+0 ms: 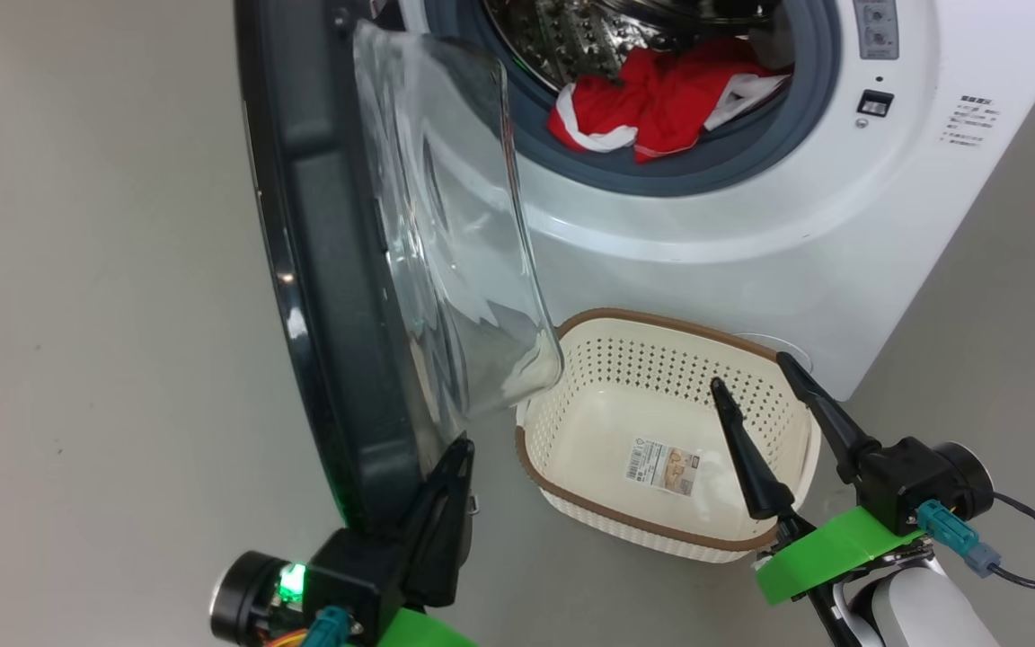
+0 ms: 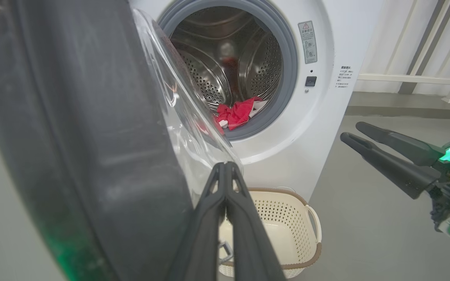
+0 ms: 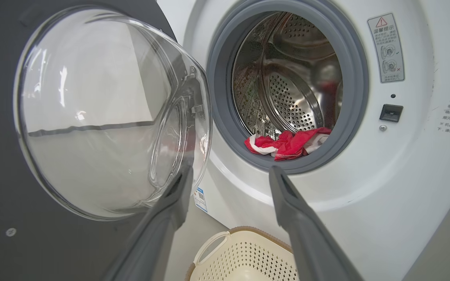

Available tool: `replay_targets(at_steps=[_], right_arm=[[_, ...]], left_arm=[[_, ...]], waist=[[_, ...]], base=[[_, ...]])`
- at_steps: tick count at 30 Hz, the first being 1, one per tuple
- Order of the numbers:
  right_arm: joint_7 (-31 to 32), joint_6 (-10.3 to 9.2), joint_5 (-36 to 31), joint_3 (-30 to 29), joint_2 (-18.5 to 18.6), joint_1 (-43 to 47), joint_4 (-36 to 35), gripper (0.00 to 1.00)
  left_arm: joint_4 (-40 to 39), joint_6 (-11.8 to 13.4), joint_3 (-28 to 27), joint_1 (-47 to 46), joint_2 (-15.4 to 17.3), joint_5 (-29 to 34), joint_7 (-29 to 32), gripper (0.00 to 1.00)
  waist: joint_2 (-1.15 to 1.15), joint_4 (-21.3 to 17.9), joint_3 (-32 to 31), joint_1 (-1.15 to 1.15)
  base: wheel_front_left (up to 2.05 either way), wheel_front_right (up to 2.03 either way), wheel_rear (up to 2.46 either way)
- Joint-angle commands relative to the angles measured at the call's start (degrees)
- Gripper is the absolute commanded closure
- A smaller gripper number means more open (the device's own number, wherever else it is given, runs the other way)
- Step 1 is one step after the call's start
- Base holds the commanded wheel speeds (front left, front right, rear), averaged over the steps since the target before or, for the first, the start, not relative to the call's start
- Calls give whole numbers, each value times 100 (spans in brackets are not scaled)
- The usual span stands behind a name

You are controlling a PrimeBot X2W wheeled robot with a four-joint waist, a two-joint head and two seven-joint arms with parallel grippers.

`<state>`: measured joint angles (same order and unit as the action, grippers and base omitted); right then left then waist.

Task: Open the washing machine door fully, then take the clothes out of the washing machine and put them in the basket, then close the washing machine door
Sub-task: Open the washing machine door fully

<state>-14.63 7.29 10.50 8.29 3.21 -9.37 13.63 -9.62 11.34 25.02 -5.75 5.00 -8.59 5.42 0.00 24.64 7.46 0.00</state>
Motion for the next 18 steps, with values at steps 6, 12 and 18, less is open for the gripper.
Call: replay_targets(at_steps=[6, 12, 18], right_arm=[[-37, 20, -65, 142, -34, -63, -70, 0], [-37, 20, -109, 179, -34, -34, -3, 0], [-37, 20, -111, 221, -34, -26, 25, 0]], left_arm=[[-205, 268, -434, 17, 151, 75, -84, 100], [-329, 392, -537, 115, 234, 108, -58, 100], [-322, 490, -671, 185, 316, 103, -33, 100]], waist=[[0, 184, 18, 0], [0, 411, -11, 0], [0, 569, -45, 0]], base=[[0, 0, 0], [0, 0, 0], [0, 0, 0]])
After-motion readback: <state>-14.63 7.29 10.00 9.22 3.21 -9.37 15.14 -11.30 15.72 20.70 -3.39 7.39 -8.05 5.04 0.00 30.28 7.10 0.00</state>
